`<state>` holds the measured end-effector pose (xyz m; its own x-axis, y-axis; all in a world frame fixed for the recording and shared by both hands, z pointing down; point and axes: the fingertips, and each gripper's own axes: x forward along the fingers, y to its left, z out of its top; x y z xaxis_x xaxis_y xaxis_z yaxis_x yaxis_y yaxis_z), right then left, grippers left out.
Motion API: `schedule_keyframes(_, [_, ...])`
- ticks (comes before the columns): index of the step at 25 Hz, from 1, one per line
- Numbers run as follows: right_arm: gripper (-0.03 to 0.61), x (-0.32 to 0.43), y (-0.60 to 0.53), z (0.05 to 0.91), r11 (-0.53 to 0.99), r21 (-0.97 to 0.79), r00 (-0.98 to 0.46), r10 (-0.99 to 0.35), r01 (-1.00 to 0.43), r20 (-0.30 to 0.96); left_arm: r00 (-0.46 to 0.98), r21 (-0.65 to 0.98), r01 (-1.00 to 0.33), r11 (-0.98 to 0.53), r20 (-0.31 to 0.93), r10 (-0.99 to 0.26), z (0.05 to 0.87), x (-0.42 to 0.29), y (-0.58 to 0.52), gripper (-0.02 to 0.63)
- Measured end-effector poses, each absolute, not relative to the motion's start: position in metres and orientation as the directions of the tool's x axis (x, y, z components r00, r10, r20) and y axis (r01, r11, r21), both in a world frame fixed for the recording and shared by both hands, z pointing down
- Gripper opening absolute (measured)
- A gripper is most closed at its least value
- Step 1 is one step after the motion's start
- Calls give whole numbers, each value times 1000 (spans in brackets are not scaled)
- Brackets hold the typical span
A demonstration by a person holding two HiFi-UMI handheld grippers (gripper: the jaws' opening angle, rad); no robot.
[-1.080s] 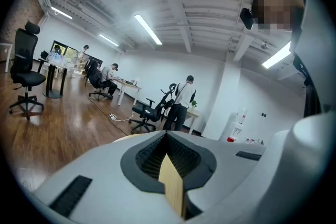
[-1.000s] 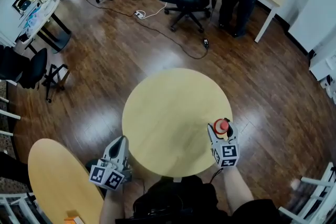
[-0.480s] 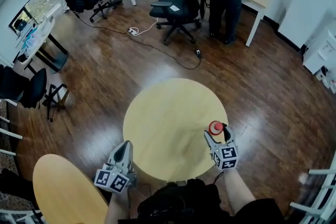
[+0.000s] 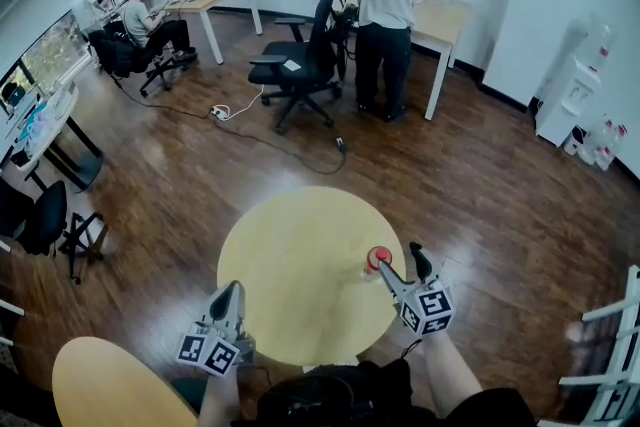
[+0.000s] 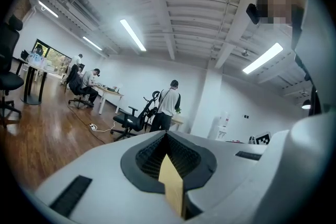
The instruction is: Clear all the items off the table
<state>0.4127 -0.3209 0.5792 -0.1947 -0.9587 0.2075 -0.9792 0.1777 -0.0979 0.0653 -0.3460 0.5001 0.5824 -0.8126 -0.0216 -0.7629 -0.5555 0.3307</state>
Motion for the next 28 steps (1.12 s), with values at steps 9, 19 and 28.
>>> schedule_keyframes(9, [58,427,-311,504,59,-119,-60,-998,-991,4,573,285,-758,-587,-140,-808,477,62,-355,-9])
schedule_keyframes(19, [2,400,-323,493,111,-91,-111,-994,-990,-11,541,284,-774,-566,-169,-824,472,35,-357,-9])
schedule_keyframes(28, [2,371,-329,487,157,-37,-156,-988,-987,-8,500,349,-769,-536,-196,-844,471,8,-353,-9])
